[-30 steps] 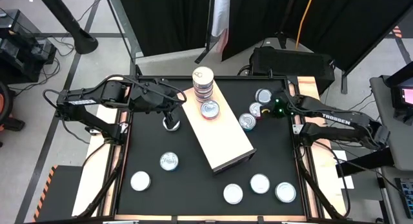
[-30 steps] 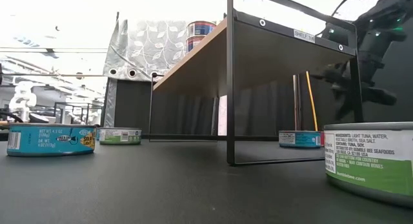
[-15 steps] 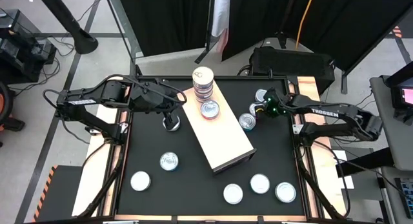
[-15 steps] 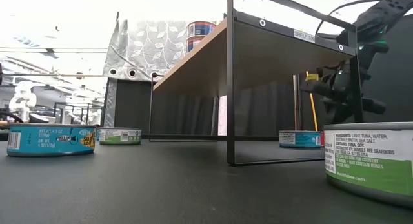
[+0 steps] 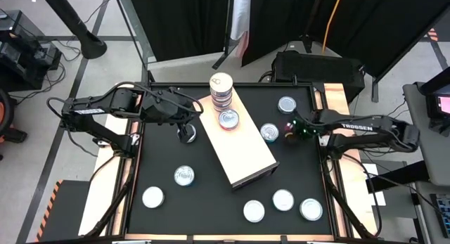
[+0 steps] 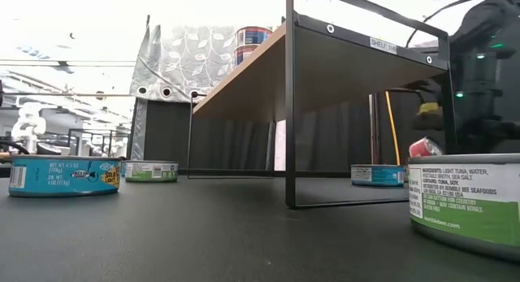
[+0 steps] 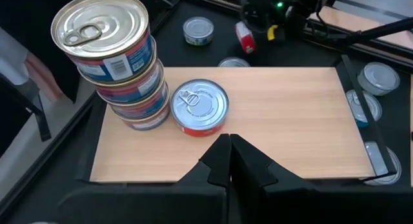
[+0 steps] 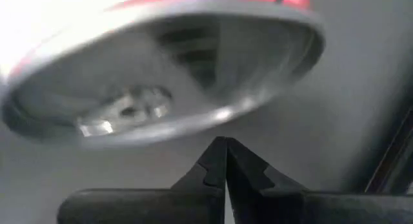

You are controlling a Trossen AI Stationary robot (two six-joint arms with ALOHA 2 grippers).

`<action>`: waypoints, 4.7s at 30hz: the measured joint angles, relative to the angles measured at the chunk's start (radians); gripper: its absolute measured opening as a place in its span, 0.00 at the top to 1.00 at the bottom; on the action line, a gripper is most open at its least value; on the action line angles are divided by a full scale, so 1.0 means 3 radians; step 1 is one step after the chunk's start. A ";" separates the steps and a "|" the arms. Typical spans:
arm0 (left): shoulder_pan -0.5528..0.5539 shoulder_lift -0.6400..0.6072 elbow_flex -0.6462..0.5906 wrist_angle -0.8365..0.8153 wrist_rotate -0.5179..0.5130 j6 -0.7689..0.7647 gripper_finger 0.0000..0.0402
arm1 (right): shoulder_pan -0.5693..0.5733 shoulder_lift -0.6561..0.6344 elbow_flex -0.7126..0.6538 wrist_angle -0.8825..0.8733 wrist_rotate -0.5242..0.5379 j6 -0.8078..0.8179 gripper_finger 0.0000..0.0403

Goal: Stack canned seafood by type on shelf
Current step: Stack the red tuna can on top of the red tuna can on the shelf, then stack the red tuna can on top of the stacked red tuna can on the shelf

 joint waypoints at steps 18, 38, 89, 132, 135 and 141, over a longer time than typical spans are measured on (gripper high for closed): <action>0.0000 0.0000 0.0001 -0.0135 -0.0001 0.0111 0.97 | 0.0298 -0.0863 -0.0205 0.0463 0.0412 0.1056 1.00; 0.0000 0.0000 0.0001 -0.0133 0.0181 -0.0002 0.97 | 0.0235 -0.0415 -0.0210 0.0693 0.0511 0.1091 1.00; 0.0000 0.0000 0.0001 -0.0129 0.0183 0.0093 0.97 | 0.1018 -0.0258 0.0086 0.0606 0.0183 0.1183 1.00; 0.0009 0.0000 0.0001 -0.0141 0.0182 0.0111 0.97 | 0.1956 0.0158 -0.0261 0.0654 0.0300 0.1806 1.00; 0.0009 0.0000 0.0001 -0.0148 0.0181 0.0111 0.97 | 0.2052 0.0118 -0.0281 0.0657 0.0355 0.1901 1.00; 0.0010 0.0000 0.0001 -0.0162 0.0204 0.0089 0.97 | 0.2153 -0.0192 -0.0042 0.0473 0.0039 0.1627 1.00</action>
